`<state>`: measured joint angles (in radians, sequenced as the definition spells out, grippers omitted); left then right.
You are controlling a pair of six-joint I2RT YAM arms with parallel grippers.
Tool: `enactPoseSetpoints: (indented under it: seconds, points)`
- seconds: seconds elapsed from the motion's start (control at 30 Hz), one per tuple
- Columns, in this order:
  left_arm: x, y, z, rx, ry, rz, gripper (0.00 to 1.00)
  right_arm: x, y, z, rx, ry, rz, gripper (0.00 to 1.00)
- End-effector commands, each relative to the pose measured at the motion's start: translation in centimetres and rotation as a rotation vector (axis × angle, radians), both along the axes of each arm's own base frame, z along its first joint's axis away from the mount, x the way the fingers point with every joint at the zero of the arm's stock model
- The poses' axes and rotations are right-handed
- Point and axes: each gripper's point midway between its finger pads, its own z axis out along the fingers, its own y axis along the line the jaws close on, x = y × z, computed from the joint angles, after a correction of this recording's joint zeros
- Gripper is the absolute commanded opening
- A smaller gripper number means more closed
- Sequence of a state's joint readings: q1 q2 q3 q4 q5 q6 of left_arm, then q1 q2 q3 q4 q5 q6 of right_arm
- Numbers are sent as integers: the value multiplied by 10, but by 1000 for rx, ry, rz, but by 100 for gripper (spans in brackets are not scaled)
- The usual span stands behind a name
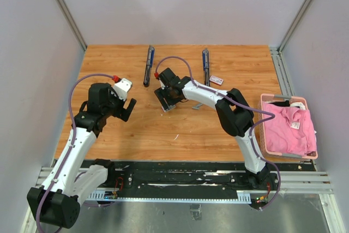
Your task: Unload the staples from the stapler
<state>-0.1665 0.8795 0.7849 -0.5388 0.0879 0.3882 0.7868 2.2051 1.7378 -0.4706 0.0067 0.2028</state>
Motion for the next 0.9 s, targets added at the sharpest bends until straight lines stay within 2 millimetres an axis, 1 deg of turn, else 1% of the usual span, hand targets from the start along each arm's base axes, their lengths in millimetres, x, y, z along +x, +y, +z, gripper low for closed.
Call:
enactPoseSetpoints:
  seconds: [0.0, 0.33, 0.63, 0.87]
  points:
    - [3, 0, 4, 0, -27, -6, 98, 4, 1, 5, 17, 4, -13, 71]
    - [3, 0, 4, 0, -28, -7, 98, 3, 0, 1, 5, 6, -12, 73]
    - [3, 0, 4, -1, -30, -6, 98, 4, -1, -7, -11, 17, -13, 73]
    - [3, 0, 4, -1, -29, -8, 98, 4, -2, -10, -21, 17, -14, 73]
